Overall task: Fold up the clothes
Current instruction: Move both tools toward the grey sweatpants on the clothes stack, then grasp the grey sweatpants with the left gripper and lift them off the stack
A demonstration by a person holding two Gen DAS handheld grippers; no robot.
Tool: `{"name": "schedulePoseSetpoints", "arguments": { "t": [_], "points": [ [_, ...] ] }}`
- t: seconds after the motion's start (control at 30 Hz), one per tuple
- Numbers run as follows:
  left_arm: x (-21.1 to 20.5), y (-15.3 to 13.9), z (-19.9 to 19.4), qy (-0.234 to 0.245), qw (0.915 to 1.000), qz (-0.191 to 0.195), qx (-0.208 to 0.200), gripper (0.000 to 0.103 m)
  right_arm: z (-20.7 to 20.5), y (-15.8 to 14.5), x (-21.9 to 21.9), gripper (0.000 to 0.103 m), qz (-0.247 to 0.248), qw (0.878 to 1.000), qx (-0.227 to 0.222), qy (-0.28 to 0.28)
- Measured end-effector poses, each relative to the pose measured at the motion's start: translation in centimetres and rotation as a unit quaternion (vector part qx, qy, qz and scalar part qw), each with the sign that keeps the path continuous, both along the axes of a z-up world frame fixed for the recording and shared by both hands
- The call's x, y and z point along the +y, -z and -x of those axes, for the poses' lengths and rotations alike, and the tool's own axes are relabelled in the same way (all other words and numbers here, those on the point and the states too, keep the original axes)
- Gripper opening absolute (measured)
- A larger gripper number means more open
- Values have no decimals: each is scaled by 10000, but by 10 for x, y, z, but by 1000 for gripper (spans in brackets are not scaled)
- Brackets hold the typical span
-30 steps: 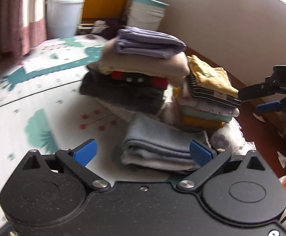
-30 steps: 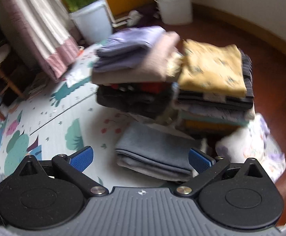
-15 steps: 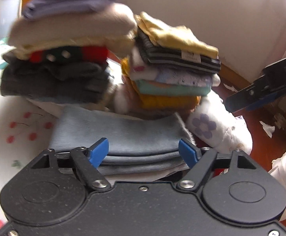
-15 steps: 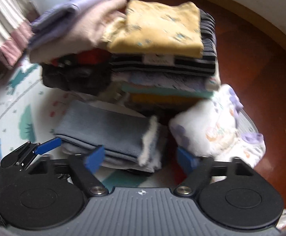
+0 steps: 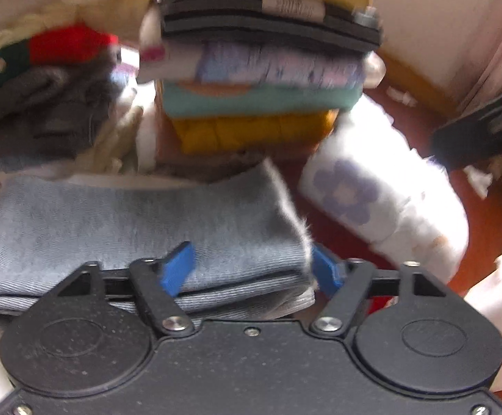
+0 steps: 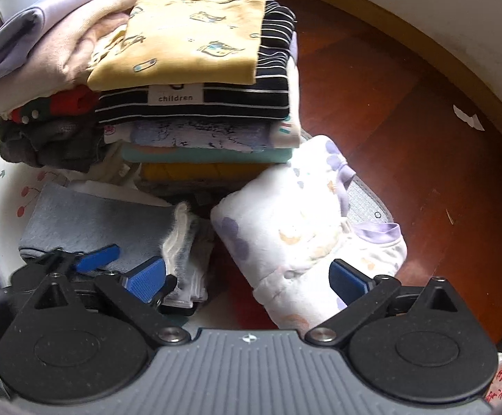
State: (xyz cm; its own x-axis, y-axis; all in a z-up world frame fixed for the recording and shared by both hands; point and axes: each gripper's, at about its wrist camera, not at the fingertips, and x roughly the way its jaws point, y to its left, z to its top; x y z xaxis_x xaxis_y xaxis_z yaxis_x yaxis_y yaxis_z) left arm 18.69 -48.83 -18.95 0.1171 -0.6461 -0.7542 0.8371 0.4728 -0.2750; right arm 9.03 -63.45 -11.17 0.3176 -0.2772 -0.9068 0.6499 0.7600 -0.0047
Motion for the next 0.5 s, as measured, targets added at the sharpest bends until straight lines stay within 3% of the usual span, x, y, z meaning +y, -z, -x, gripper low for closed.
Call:
{"name": "schedulePoseSetpoints", "arguments": {
  "t": [0.07, 0.17, 0.3, 0.5],
  "points": [
    [6, -6, -5, -122, 9993, 160, 320, 21, 0, -4, 1, 100, -32, 10000, -78, -4],
    [22, -22, -9, -359, 9984, 200, 376, 13, -4, -12, 5, 100, -76, 9997, -214, -57],
    [65, -55, -12, -700, 9950, 525, 474, 12, -11, -32, 18, 100, -12, 9989, -416, -209],
    [144, -141, -1, -1077, 9893, 981, 17, 12, -14, -68, 37, 100, 33, 9968, -719, -356]
  ]
}}
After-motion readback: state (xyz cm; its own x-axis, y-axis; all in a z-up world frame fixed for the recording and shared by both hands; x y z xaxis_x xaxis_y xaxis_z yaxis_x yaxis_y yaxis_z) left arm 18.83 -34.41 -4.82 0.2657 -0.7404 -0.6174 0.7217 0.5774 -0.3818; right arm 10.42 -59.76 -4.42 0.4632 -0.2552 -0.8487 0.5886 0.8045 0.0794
